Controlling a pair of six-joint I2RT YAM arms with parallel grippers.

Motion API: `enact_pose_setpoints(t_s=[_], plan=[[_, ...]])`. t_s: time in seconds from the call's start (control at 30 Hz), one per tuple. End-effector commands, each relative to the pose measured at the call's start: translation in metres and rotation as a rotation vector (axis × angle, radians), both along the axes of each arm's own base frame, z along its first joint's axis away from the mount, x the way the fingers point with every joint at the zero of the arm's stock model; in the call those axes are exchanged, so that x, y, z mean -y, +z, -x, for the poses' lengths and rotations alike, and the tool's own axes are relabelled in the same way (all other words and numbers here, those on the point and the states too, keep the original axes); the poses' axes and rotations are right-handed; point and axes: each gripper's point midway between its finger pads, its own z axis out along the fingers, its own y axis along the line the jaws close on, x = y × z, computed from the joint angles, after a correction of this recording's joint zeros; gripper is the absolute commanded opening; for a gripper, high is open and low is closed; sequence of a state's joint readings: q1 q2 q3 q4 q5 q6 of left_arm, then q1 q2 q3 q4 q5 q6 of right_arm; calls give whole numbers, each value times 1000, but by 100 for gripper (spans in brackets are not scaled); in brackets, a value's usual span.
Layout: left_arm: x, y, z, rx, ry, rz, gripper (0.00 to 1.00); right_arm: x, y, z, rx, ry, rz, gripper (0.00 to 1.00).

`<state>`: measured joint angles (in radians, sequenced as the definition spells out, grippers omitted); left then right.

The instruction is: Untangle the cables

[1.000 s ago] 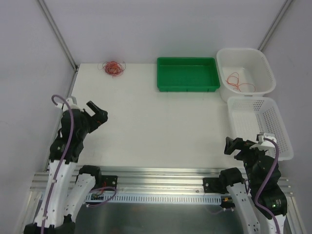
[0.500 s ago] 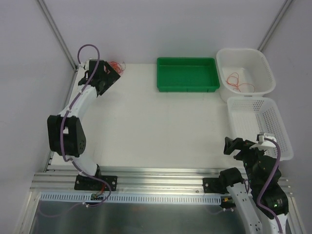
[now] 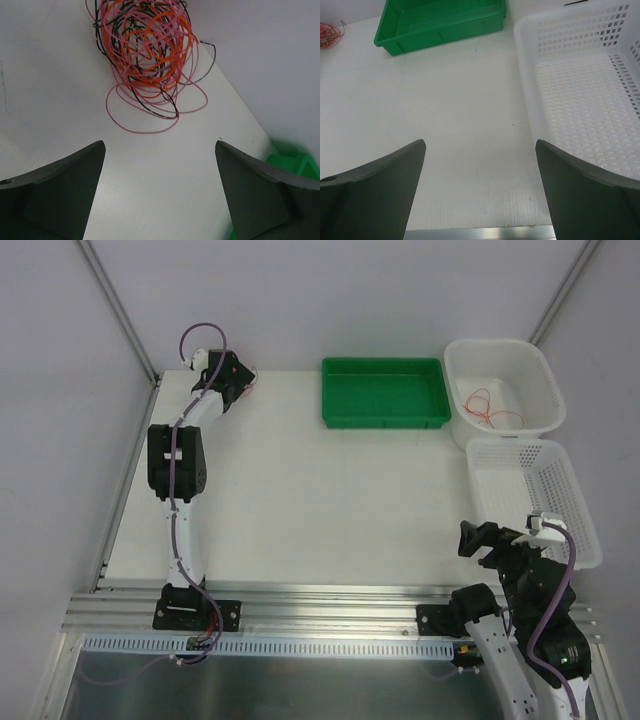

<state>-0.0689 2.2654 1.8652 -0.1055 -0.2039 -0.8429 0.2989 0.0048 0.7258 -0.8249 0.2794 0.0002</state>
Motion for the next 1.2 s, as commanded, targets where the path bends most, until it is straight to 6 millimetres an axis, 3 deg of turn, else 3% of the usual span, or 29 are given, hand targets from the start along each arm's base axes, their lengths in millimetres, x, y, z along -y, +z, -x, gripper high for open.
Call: enact_pose_setpoints(t_s=[0.0, 0.17, 0.3, 0.33, 0.47, 0.5, 0.57, 0.6, 0.63, 0.7, 0.77, 0.8, 0.83, 0.97, 1.0, 1.03, 1.17], plan=[[-28, 14, -29, 104, 121, 38, 93, 4, 28, 22, 214, 11, -81, 97], [-44, -14, -46, 106, 190, 98, 86, 7, 25, 21, 205, -11, -84, 97], [-40, -27, -59, 117, 180, 135, 80, 6, 24, 20, 205, -6, -84, 97], [-52, -31, -64, 122, 194, 140, 78, 7, 24, 20, 205, -8, -84, 97], [-49, -43, -73, 119, 165, 174, 58, 6, 24, 19, 203, -3, -79, 97], [-47, -44, -74, 119, 153, 183, 41, 5, 23, 18, 200, -1, -78, 97], [-46, -51, -73, 107, 147, 186, 25, 6, 23, 18, 200, -6, -78, 97], [-46, -51, -72, 104, 140, 184, 9, 5, 23, 18, 200, -3, -78, 97], [-43, -51, -72, 111, 124, 192, 3, 6, 23, 18, 202, -6, -80, 97], [-39, -54, -67, 95, 100, 193, 0, 5, 23, 18, 200, -2, -75, 97], [-33, -55, -55, 69, 67, 203, 0, 3, 23, 16, 193, 8, -71, 97], [-30, -39, -51, 86, 48, 198, 0, 0, 22, 15, 185, 27, -71, 97], [-24, -54, -36, 39, 23, 204, 0, -4, 25, 16, 184, 45, -73, 97], [-7, -41, 9, -4, -50, 176, 0, -32, 34, 16, 107, 210, -43, 97], [9, -35, 30, -21, -89, 159, 0, -43, 33, 11, 34, 265, -29, 97], [19, -31, 43, -28, -126, 167, 0, -45, 47, 13, 30, 278, -30, 97], [65, -17, 105, -64, -276, 152, 0, -58, 51, 11, -148, 346, -8, 97]])
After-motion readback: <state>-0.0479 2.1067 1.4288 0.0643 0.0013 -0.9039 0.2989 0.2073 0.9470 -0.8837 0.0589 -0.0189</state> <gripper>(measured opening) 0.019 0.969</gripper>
